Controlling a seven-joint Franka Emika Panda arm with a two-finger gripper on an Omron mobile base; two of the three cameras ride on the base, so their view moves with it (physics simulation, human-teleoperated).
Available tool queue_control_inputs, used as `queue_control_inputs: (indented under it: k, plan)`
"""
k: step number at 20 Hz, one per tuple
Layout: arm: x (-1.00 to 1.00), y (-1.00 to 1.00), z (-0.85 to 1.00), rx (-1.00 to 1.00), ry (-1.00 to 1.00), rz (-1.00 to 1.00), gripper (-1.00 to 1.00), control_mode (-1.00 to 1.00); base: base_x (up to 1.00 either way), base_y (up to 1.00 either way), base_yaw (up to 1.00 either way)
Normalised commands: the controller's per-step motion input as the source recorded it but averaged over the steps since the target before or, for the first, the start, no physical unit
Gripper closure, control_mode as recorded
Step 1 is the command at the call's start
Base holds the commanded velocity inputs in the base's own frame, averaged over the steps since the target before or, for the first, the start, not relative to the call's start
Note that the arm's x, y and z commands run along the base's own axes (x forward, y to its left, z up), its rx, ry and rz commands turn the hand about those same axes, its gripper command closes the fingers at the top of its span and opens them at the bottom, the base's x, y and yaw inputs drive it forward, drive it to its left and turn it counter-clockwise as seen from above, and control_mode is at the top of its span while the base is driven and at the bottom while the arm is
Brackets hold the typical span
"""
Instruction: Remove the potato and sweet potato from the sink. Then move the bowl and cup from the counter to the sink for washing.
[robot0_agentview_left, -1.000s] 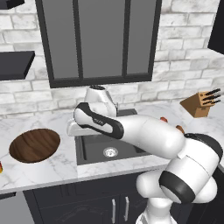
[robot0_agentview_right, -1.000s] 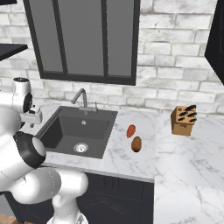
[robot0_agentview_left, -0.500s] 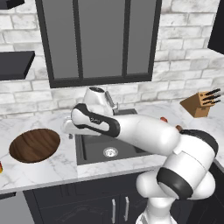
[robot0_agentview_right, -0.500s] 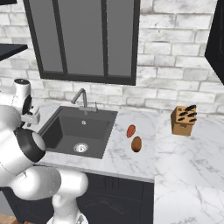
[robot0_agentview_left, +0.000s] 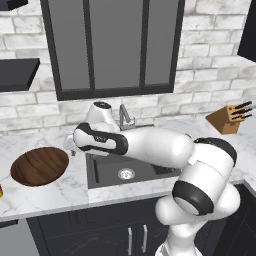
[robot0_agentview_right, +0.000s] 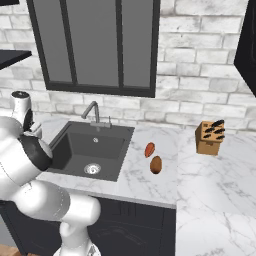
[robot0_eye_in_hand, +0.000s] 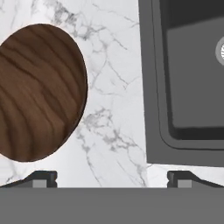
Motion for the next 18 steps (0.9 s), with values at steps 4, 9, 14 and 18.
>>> queue_control_inputs:
  k: [4, 9, 14, 18]
  plan:
    - [0.3, 0.17, -0.12, 0.0, 0.06, -0.04, -1.0, -1.0, 0.0, 0.0, 0.0]
    - [0.28, 0.16, -0.18, 0.0, 0.1, -0.02, -1.0, -1.0, 0.0, 0.0, 0.0]
    - [0.24, 0.19, -0.2, -0.01, 0.11, 0.0, -1.0, -1.0, 0.0, 0.0, 0.0]
    - [0.18, 0.25, -0.16, -0.03, 0.05, 0.0, -1.0, -1.0, 0.0, 0.0, 0.0]
